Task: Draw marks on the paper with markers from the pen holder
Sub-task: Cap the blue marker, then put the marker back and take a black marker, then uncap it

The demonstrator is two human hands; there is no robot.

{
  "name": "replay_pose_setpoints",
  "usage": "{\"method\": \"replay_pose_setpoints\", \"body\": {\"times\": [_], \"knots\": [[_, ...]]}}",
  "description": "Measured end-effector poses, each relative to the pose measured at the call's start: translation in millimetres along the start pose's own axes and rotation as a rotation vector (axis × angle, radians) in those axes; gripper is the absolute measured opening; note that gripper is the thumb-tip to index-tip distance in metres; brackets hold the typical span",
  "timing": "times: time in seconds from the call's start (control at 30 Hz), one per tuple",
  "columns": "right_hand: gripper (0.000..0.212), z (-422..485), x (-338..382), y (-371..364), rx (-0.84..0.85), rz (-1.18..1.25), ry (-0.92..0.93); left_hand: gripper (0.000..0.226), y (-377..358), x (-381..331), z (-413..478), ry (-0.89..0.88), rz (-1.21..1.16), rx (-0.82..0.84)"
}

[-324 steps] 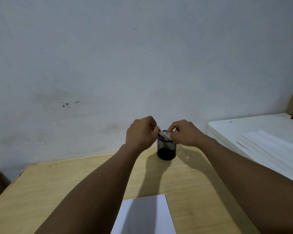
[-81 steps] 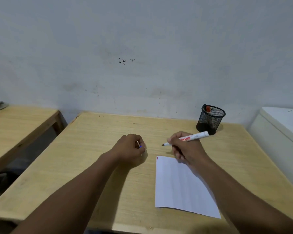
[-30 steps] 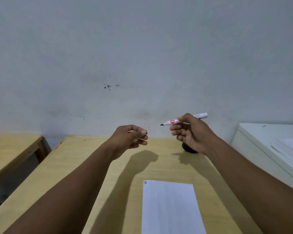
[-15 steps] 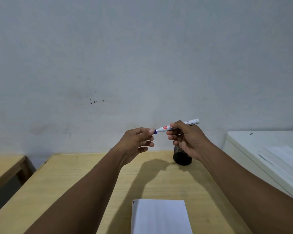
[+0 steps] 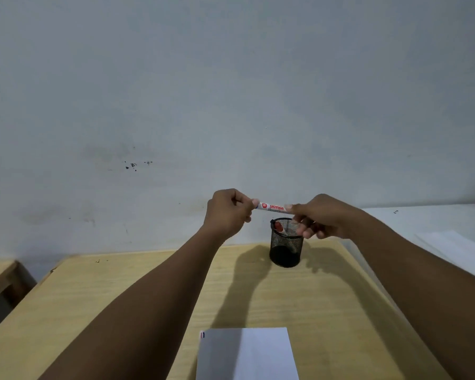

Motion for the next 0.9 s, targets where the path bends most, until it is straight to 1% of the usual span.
{"method": "replay_pose_setpoints", "body": {"times": [0.1, 0.2, 0.27, 0.33, 0.4, 0.47, 0.53, 0.6, 0.63, 0.77, 0.9], "knots": [[0.036, 3.9, -4.8, 20.9, -0.102, -0.172, 0.042, 0.023, -12.6, -3.9, 12.7, -0.083, 0.178, -0.007], [0.027, 10.4, -10.2, 25.8, -0.118, -0.202, 0.071, 0.02, -30.3, -1.4, 24.1, -0.13, 0.373, 0.036], [0.026, 15.3, -14.3, 25.6, -0.119, -0.222, 0.079, 0.016, -41.5, 0.8, 29.4, -0.144, 0.442, 0.069], [0.03, 20.6, -18.6, 24.1, -0.118, -0.239, 0.082, 0.014, -51.7, 2.7, 31.5, -0.152, 0.478, 0.121], [0.034, 24.2, -21.9, 22.8, -0.122, -0.244, 0.086, 0.021, -62.0, 6.8, 31.9, -0.147, 0.522, 0.232], [0.034, 27.9, -25.6, 21.7, -0.12, -0.237, 0.089, 0.037, -69.0, 13.1, 33.0, -0.124, 0.563, 0.34], [0.032, 30.8, -28.9, 20.1, -0.119, -0.22, 0.095, 0.046, -70.8, 18.9, 35.0, -0.101, 0.597, 0.398], [0.03, 34.4, -31.5, 17.3, -0.123, -0.208, 0.104, 0.047, -70.6, 24.0, 37.0, -0.095, 0.631, 0.424], [0.028, 35.7, -32.5, 15.2, -0.126, -0.208, 0.106, 0.045, -70.5, 25.6, 37.3, -0.1, 0.656, 0.411], [0.019, 40.0, -30.9, 6.3, -0.133, -0.227, 0.13, 0.024, -66.7, 25.8, 38.7, -0.148, 0.722, 0.279], [0.019, 38.2, -18.3, 6.6, -0.148, -0.264, 0.177, 0.024, -59.2, 13.5, 40.1, -0.168, 0.658, 0.151]]}}
Point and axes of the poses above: each hand's wrist, its own z-axis towards the middle knuckle, its own y-axis out of the back of the hand, x = y × z, the point moved 3 cm from there along z, towards the middle knuckle, and after that the axes turned 4 degrees about x, right-handed, at the moved point
